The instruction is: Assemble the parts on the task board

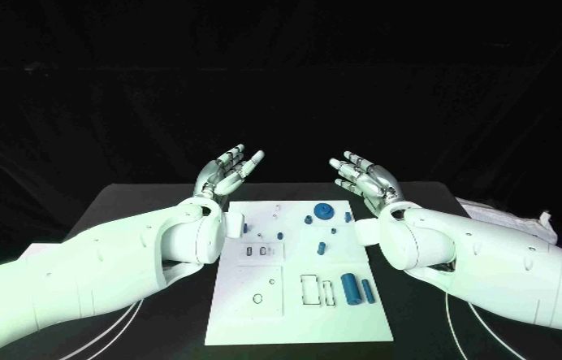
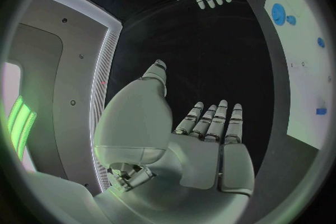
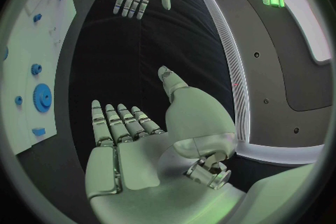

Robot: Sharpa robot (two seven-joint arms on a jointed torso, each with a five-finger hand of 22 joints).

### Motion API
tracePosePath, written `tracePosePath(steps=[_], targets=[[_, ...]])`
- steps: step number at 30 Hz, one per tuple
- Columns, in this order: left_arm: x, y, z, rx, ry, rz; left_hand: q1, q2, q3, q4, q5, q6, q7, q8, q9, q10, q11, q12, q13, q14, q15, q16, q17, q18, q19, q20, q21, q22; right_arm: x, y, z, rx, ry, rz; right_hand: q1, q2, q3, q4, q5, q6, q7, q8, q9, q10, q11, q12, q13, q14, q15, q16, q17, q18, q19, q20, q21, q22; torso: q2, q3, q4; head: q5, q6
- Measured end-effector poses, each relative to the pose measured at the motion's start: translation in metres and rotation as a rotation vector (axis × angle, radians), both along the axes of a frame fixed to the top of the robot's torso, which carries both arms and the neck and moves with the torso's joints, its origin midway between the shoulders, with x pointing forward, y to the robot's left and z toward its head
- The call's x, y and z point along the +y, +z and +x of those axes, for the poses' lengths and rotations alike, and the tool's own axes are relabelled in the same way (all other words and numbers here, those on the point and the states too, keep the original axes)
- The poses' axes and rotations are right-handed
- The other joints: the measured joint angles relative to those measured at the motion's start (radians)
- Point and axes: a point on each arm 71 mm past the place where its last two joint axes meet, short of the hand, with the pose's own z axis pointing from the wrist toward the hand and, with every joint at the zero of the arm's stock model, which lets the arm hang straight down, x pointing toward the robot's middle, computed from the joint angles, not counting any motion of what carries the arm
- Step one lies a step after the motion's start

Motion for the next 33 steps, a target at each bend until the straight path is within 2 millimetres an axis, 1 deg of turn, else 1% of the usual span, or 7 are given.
tracePosePath(steps=[5,10,16,19,21,26,33], targets=[[-0.002,0.0,0.001,0.004,-0.026,-0.014,0.049,-0.003,0.002,0.015,0.01,0.016,0.0,0.004,0.002,0.014,0.014,0.007,0.002,0.024,0.009,0.005,0.003,0.016,0.005,0.013,0.0,0.002,0.002,-0.001,0.002,0.016,0.097,0.003,0.066,0.006,0.022,-0.026,0.004,0.056,0.003,0.008,0.007,0.061,0.013,0.009,0.007,0.059,0.01,0.011,0.007,0.016,0.048,0.006,0.015,0.008,0.0,-0.0005,-0.0002,0.0,-0.001],[0.0,0.0,0.0,0.007,-0.039,-0.021,0.081,0.029,0.018,0.012,0.046,0.077,0.004,0.01,0.008,0.086,0.032,0.014,0.009,0.114,0.02,0.021,0.014,0.016,0.04,0.022,0.014,0.009,0.003,-0.002,0.003,0.018,0.162,-0.013,0.143,0.006,0.037,-0.076,-0.006,0.206,0.013,0.036,0.021,0.258,0.009,0.044,0.022,0.267,-0.003,0.048,0.022,0.057,0.216,0.007,0.07,0.035,0.0,-0.0006,-0.0007,0.0,-0.002],[0.027,0.003,-0.002,-0.003,-0.006,-0.005,0.118,0.05,0.024,0.007,0.048,0.24,0.015,0.039,0.022,0.306,0.056,0.046,0.025,0.391,0.032,0.083,0.042,0.016,0.248,0.021,0.07,0.037,-0.025,0.004,0.013,-0.094,0.13,-0.171,0.201,0.002,0.055,-0.117,-0.02,0.425,0.036,0.062,0.035,0.496,-0.017,0.073,0.03,0.52,-0.037,0.086,0.033,0.094,0.387,0.003,0.133,0.055,0.006,0.0018,-0.0043,0.004,-0.015],[0.029,0.005,-0.005,-0.01,-0.012,-0.007,0.14,0.062,0.015,-0.01,0.048,0.409,0.034,0.068,0.035,0.568,0.031,0.095,0.042,0.54,0.003,0.13,0.057,0.032,0.497,0.019,0.148,0.071,-0.022,0.01,0.015,-0.149,0.147,-0.225,0.213,0.0,0.068,-0.137,-0.026,0.526,0.052,0.07,0.037,0.589,-0.032,0.078,0.032,0.624,-0.056,0.095,0.035,0.109,0.457,-0.006,0.16,0.061,0.014,0.0035,-0.005,0.005,-0.014],[0.032,0.007,-0.007,-0.014,-0.012,-0.006,0.145,0.067,0.009,-0.022,0.048,0.474,0.047,0.076,0.037,0.634,0.019,0.11,0.044,0.608,-0.016,0.152,0.068,0.047,0.573,0.012,0.177,0.081,-0.022,0.014,0.016,-0.193,0.159,-0.275,0.219,-0.007,0.075,-0.144,-0.032,0.568,0.059,0.07,0.038,0.631,-0.04,0.077,0.032,0.674,-0.067,0.103,0.036,0.109,0.493,-0.014,0.174,0.064,0.021,0.0035,-0.0049,0.003,-0.013],[0.033,0.013,-0.014,-0.021,-0.038,-0.019,0.155,0.076,-0.006,-0.045,0.048,0.596,0.074,0.084,0.039,0.739,-0.01,0.125,0.047,0.731,-0.053,0.177,0.104,0.047,0.696,-0.017,0.205,0.087,-0.026,0.027,0.021,-0.299,0.176,-0.404,0.225,-0.013,0.094,-0.164,-0.039,0.655,0.081,0.07,0.039,0.73,-0.061,0.077,0.033,0.795,-0.098,0.112,0.039,0.124,0.586,-0.041,0.214,0.072,0.038,0.0035,0.0005,-0.008,-0.012],[0.019,0.025,-0.031,-0.017,-0.138,-0.07,0.163,0.094,-0.029,-0.063,0.01,0.625,0.086,0.077,0.037,0.78,-0.02,0.115,0.046,0.771,-0.067,0.171,0.136,0.046,0.736,-0.033,0.205,0.078,-0.028,0.043,0.027,-0.431,0.208,-0.631,0.241,-0.029,0.108,-0.181,-0.044,0.735,0.076,0.064,0.04,0.836,-0.088,0.07,0.035,0.94,-0.142,0.132,0.051,0.124,0.702,-0.089,0.298,0.104,0.079,-0.0003,0.0109,-0.03,-0.001]])
